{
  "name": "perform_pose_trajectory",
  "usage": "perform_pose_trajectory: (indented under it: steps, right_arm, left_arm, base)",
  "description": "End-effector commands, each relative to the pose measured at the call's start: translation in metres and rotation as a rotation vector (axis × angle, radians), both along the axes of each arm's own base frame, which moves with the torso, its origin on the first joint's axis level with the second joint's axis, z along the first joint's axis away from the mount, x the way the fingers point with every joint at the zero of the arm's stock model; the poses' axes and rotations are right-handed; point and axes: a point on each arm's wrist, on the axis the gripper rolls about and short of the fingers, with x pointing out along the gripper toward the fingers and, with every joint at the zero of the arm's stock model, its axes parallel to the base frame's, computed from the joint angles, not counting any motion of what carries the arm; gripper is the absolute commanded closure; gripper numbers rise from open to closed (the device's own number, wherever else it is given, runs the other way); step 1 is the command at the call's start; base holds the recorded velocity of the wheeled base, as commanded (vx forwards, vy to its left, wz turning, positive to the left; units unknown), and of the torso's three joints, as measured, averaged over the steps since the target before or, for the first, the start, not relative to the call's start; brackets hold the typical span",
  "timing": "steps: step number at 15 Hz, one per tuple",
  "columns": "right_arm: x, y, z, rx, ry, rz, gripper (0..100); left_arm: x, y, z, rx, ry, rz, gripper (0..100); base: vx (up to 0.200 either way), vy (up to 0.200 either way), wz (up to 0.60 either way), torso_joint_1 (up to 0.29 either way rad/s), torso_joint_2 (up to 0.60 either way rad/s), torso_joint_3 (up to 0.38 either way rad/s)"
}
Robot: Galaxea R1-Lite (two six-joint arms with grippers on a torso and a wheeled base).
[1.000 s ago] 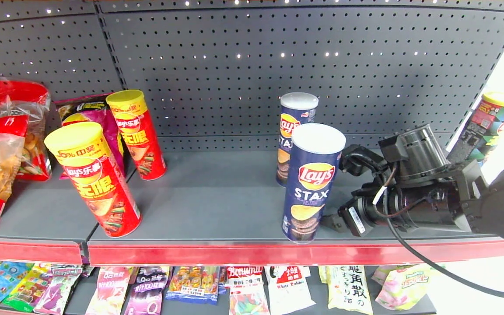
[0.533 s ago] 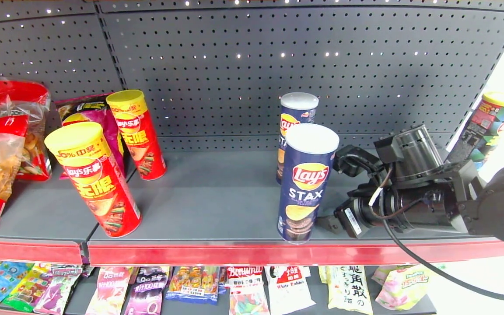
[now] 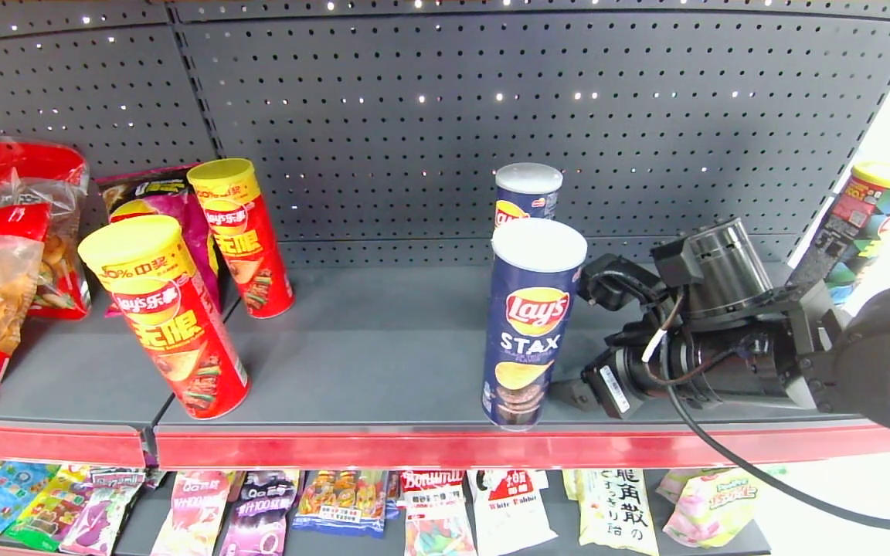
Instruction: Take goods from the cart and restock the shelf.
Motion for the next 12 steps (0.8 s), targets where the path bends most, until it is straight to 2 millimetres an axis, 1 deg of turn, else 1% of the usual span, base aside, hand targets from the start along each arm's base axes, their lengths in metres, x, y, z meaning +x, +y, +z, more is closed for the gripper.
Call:
perform_pose_trajectory:
  steps: [1, 12]
  right_arm:
    - [-0.0004, 0.0012, -0.0001, 0.000, 0.000, 0.004, 0]
    - [0.0000, 0.0038, -0.0006, 0.001, 0.001, 0.012, 0]
  left_arm:
    - [0.0001, 0.0000, 0.0001, 0.000, 0.001, 0.001, 0]
    - [0.0001, -0.0001, 0.0001, 0.000, 0.001, -0.001, 0]
  base:
    - [0.000, 0.000, 0.00, 0.000, 0.00, 0.000]
    - [0.000, 0.000, 0.00, 0.000, 0.00, 0.000]
